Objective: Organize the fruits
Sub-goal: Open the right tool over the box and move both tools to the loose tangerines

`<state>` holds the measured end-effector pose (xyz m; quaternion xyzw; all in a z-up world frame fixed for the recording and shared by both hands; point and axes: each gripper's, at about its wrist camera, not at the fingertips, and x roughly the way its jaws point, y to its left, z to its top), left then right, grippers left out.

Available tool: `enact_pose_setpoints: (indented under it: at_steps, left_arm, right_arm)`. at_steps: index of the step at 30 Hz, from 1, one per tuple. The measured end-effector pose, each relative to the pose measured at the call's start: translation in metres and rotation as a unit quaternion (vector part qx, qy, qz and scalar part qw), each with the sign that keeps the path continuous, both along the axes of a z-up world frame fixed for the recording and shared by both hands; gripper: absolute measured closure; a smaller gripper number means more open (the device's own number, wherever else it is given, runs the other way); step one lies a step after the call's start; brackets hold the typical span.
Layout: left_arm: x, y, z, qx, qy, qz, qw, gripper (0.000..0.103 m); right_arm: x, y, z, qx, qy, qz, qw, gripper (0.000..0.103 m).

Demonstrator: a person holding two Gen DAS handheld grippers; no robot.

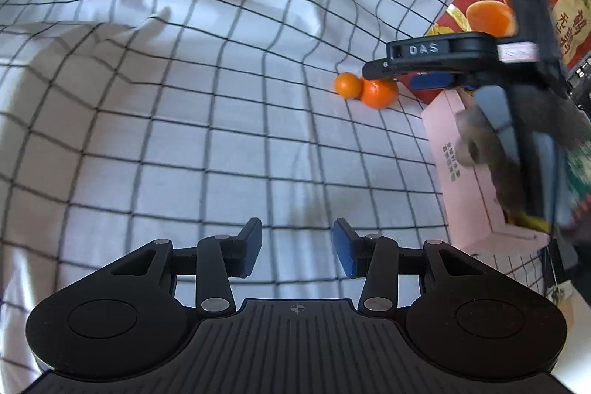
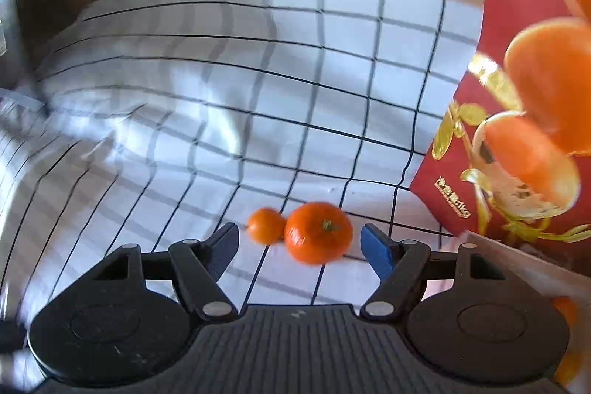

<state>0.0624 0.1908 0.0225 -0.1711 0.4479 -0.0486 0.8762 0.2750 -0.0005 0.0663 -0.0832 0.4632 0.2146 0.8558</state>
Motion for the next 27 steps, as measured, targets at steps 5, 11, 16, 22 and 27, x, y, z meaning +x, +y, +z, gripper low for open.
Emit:
enact_pose_setpoints:
  at_steps: [5,11,16,22,27]
  left_arm:
    - [-0.012,0.021,0.001,0.005,-0.01,0.01,0.9999,0.056]
    - [-0.006,0.03,0.005,0.01,-0.029,0.0,0.9995,0.056]
    - [0.027,0.017,0.014,0.044,-0.065,-0.053,0.9955,0.056]
    - [0.092,-0.028,0.031,0.117,-0.128,-0.151,0.9732,0.056]
    - [0.142,-0.064,0.021,0.152,-0.114,-0.183,0.9646,0.056]
  right_arm:
    - [0.02,-0.007,-0.016,0.022,0.047,-0.047,0.998,0.038]
    - [0.002,-0.017,-0.003,0.043,0.042,-0.05,0.997,0.056]
    - [-0.061,-0.025,0.031,0.069,0.031,0.003,0.997,0.056]
    - [-0.155,-0.038,0.05,0.082,0.033,0.058,0.994,0.056]
    - [-0.195,-0.052,0.031,0.086,0.076,0.046,0.992,0.056]
